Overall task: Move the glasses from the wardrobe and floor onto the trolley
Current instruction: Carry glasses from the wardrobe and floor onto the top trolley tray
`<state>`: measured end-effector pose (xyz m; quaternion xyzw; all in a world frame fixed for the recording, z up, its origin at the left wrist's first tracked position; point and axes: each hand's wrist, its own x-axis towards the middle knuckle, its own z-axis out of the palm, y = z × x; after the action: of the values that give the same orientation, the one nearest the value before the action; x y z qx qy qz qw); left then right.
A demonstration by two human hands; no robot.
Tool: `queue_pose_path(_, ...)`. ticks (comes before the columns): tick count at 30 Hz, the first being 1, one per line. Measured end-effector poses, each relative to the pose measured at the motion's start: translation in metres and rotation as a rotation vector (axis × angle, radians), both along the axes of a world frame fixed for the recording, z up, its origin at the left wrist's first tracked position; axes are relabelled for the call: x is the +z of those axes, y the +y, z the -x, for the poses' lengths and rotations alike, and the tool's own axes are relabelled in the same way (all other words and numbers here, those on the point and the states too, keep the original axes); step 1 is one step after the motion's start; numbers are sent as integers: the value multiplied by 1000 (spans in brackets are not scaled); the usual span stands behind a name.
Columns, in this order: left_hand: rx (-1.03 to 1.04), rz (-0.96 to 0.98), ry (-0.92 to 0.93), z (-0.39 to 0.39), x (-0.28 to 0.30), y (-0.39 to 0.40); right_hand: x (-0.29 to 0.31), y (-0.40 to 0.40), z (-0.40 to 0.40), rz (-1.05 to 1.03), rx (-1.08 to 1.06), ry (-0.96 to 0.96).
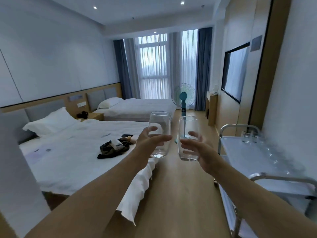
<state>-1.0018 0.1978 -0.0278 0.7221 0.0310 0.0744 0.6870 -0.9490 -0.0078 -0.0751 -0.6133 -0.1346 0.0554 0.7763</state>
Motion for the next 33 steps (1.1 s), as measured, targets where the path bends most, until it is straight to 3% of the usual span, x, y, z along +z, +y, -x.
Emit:
queue_pose_path(12, -132, 3, 78, -138, -46, -45, -48, -57, -90, 23, -189, 123)
queue_pose_path(25, -360, 44, 77, -340, -37, -30, -24, -41, -250, 34, -357, 75)
queue_pose_path(33, -467, 86, 133, -425, -47, -20, -39, -26, -321, 8, -416, 135)
